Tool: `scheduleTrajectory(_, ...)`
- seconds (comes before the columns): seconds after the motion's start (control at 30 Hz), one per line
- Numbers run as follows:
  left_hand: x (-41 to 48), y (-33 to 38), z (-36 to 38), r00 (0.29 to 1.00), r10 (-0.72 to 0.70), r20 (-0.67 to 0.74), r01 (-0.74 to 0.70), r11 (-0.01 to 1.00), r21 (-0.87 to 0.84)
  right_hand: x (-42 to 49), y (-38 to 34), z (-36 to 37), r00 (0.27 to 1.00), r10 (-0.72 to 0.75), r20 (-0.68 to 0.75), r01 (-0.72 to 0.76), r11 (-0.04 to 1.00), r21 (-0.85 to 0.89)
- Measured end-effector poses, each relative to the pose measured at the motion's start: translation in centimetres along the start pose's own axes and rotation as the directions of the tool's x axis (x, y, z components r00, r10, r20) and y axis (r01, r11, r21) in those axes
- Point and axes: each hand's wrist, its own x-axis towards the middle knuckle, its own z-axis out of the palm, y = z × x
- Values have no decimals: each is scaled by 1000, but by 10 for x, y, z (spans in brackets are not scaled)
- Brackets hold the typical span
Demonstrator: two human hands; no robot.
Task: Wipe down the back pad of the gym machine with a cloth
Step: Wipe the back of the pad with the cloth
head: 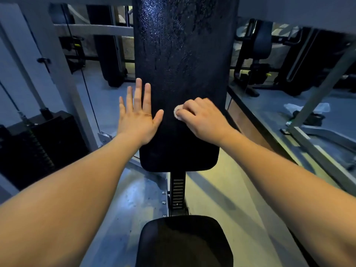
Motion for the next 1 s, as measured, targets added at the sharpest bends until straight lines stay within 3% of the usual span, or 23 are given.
scheduleTrajectory(0.07,0,-1,1,1000,8,-4,-8,1000,-4,5,10,-5,1000,6,-25,-8,996,-85)
scheduleTrajectory(0.2,0,-3,2,1000,6,-13,-6,1000,11,9,7,-9,999,-35,9,36,999,-33)
scheduleTrajectory(0.27,1,-1,1,1000,-2,-2,2,1000,24,23,28,-21,994,67,-86,-71,997,-43)
scheduleTrajectory(0.3,0,-1,1,1000,-5,-1,5,1000,30,33,40,-27,967,176,-186,-189,980,-54)
scheduleTrajectory(0.37,0,0,1,1000,-9,-5,9,999,44,52,54,-34,823,424,-378,-455,891,10)
scheduleTrajectory(0.43,0,-1,2,1000,-14,-1,14,999,37,66,37,-24,677,567,-470,-585,801,124)
scheduleTrajectory(0.47,0,-1,2,1000,-13,-5,13,999,32,70,20,-16,659,592,-465,-595,788,159)
scheduleTrajectory(0.5,0,-1,3,1000,-10,-13,10,999,32,70,3,-10,706,565,-427,-552,817,166)
scheduleTrajectory(0.57,1,0,3,1000,-9,-11,9,1000,17,62,-11,-4,881,370,-295,-352,929,114)
scheduleTrajectory(0.63,-1,0,2,1000,-15,-10,15,1000,-16,58,12,-17,961,189,-202,-190,982,11)
scheduleTrajectory(0.7,-2,1,0,1000,-7,-9,6,999,-35,63,47,-35,936,227,-271,-252,966,-63)
scheduleTrajectory(0.77,-2,1,-2,1000,0,-7,-1,999,-52,69,67,-47,785,474,-399,-505,863,31)
scheduleTrajectory(0.8,-3,1,-2,1000,4,-9,-5,999,-53,74,61,-45,705,564,-430,-586,805,95)
scheduleTrajectory(0.83,-3,1,-2,1000,10,-12,-10,999,-48,80,46,-39,669,601,-438,-608,781,142)
scheduleTrajectory(0.87,-2,1,-1,1000,12,-15,-13,999,-40,85,27,-31,689,595,-414,-583,794,172)
scheduleTrajectory(0.9,-2,1,0,1000,8,-18,-9,999,-32,89,7,-22,759,532,-376,-501,845,184)
scheduleTrajectory(0.97,-1,1,1,1000,-4,-21,4,1000,-26,84,-12,-10,916,294,-272,-264,954,143)
scheduleTrajectory(1.0,-1,1,1,1000,-6,-26,5,1000,-25,83,-7,-12,956,190,-224,-171,980,102)
